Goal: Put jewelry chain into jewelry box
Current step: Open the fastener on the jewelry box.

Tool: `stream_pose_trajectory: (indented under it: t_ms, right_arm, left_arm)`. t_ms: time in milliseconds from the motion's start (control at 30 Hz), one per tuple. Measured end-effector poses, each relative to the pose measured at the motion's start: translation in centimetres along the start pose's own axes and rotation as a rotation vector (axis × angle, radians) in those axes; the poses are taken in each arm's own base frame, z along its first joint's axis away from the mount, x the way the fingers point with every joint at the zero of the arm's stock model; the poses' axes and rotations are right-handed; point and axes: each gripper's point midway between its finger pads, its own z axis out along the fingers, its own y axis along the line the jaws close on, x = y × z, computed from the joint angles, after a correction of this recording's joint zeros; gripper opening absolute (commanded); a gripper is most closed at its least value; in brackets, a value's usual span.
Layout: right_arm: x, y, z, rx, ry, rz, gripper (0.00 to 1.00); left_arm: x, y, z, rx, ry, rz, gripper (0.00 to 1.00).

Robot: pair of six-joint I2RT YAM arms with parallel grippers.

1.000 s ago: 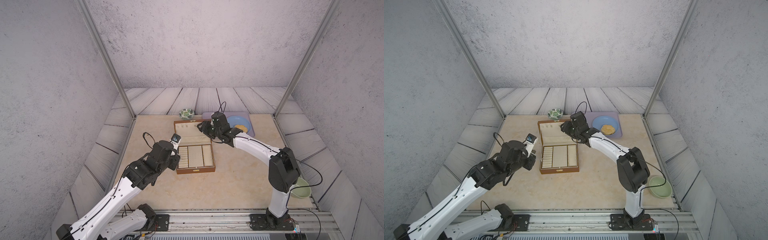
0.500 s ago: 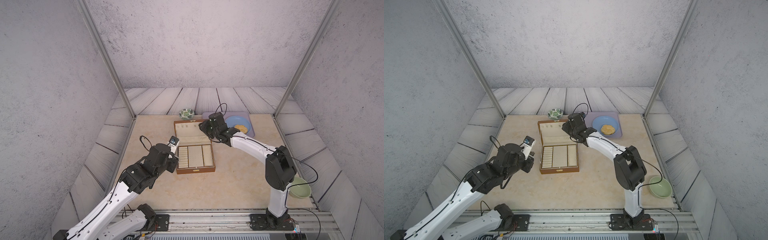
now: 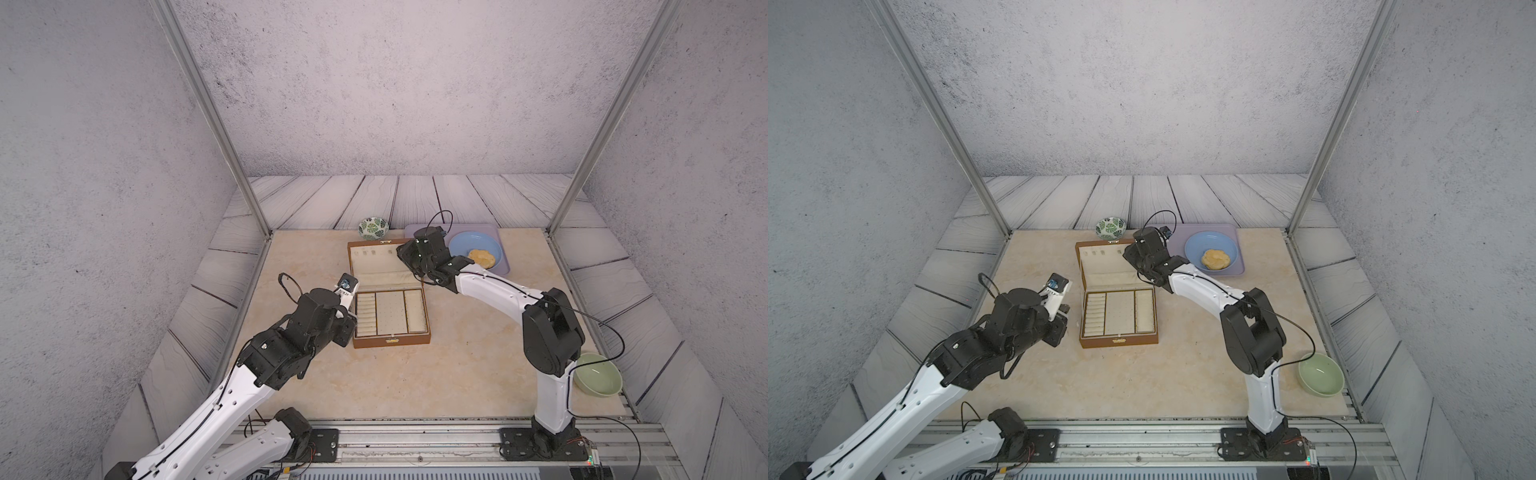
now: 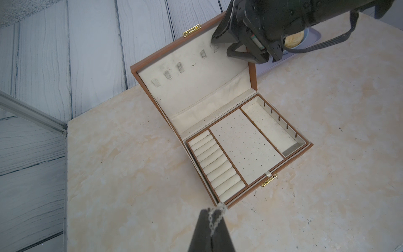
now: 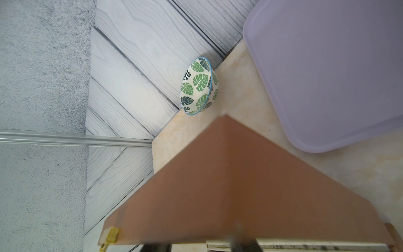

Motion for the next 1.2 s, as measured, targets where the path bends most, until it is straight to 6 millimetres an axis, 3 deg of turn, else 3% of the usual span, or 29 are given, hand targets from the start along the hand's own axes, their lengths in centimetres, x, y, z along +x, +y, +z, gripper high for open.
stream_pose_trajectory:
  t_ms: [1200]
  right_arm:
    - [0.3, -1.2, 0.7, -0.019, 0.007, 0.156, 0.42]
  left_arm:
    - [-0.1, -0.3, 0.1, 0.017, -0.016, -0.004, 0.0]
